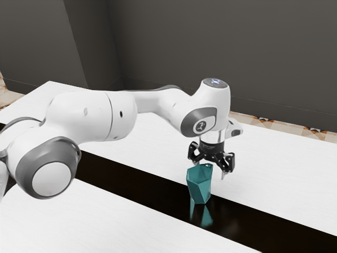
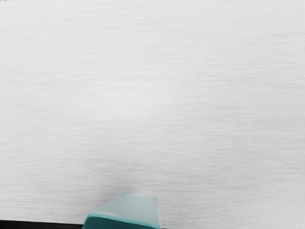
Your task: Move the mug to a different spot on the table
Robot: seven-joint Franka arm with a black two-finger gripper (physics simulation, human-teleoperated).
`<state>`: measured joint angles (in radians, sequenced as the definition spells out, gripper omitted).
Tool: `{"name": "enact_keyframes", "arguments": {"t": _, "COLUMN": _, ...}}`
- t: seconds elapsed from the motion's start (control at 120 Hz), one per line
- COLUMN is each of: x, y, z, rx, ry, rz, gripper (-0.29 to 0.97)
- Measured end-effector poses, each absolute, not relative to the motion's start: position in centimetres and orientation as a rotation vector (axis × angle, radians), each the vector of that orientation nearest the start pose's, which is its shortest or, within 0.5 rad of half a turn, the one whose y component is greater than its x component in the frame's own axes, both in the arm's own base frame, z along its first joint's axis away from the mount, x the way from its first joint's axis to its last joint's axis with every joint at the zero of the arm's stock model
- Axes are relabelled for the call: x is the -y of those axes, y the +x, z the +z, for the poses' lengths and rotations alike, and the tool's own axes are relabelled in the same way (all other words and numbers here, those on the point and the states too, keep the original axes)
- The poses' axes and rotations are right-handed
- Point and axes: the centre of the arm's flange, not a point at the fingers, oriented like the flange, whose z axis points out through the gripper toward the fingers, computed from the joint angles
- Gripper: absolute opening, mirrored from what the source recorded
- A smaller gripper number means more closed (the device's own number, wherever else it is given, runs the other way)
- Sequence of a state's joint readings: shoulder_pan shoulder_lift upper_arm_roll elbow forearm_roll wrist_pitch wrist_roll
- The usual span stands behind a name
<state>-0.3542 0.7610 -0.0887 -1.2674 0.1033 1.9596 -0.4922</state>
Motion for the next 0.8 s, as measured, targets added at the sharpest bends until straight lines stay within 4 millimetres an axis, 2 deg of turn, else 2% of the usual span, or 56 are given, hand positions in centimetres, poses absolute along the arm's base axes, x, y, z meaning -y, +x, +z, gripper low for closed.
{"name": "enact_keyframes", "arguments": {"t": 0.217, "x": 28.89, "y": 68.18, "z": 29.65, "rx": 0.049, "ry": -3.09, "rz": 0.062, "gripper": 0.61}}
{"name": "enact_keyframes", "arguments": {"t": 0.517, "x": 28.89, "y": 68.23, "z": 29.21, "rx": 0.027, "ry": -3.092, "rz": 0.062, "gripper": 0.26}}
{"name": "enact_keyframes", "arguments": {"t": 0.8, "x": 28.96, "y": 68.2, "z": 29.53, "rx": 0.016, "ry": -3.086, "rz": 0.054, "gripper": 0.09}}
